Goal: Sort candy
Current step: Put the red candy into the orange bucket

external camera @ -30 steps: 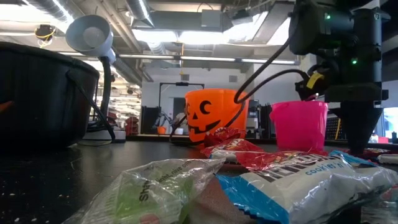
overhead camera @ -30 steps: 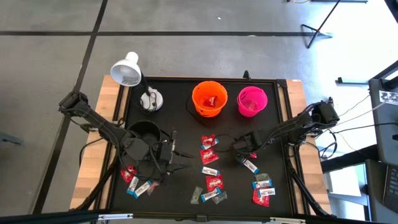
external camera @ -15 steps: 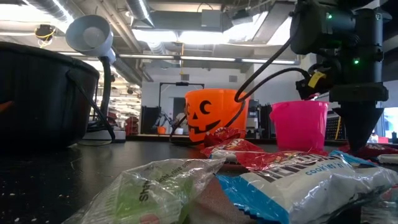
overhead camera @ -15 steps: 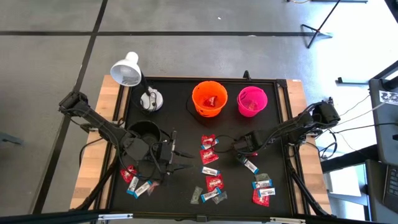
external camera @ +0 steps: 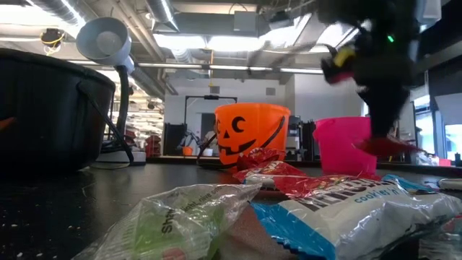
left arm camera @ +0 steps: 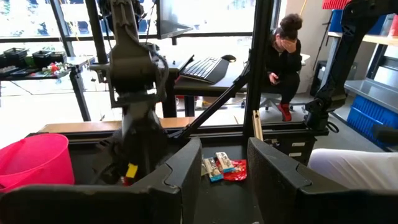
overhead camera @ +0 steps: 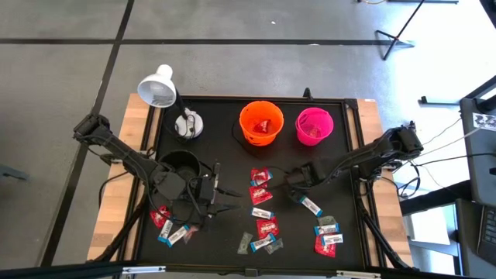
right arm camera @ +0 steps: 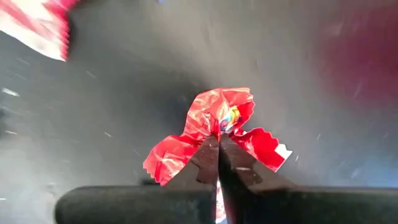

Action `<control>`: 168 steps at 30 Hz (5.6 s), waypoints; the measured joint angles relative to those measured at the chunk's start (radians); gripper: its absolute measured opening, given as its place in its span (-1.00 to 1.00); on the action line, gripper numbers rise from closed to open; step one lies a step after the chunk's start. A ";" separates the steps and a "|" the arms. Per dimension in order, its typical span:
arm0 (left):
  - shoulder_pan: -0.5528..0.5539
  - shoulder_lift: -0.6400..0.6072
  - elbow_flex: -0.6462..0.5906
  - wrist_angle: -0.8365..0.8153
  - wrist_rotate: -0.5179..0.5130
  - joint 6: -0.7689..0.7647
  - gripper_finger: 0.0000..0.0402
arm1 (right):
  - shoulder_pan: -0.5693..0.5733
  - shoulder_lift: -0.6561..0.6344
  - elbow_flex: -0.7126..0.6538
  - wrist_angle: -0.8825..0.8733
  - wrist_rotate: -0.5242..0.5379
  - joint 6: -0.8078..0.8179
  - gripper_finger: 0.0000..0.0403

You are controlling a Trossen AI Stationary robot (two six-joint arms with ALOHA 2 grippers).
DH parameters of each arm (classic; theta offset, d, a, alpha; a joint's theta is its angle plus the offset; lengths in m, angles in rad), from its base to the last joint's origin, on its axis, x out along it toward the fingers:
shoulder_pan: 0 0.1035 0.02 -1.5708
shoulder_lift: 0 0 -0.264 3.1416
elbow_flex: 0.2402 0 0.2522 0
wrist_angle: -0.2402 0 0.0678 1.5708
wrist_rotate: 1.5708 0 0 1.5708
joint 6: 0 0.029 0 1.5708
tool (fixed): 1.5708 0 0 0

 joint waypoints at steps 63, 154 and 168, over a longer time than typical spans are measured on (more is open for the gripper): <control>0.007 0.002 0.000 -0.029 -0.077 -0.112 -0.40 | -0.387 -0.016 0.488 0.182 0.136 -0.959 0.08; -0.163 0.071 0.000 -0.564 -0.305 -0.701 -0.40 | -0.104 0.142 -0.182 1.038 0.021 -0.803 -0.36; -0.161 0.071 0.000 -0.563 -0.318 -0.681 -0.40 | -0.006 0.146 -0.137 0.920 0.310 -1.279 -0.09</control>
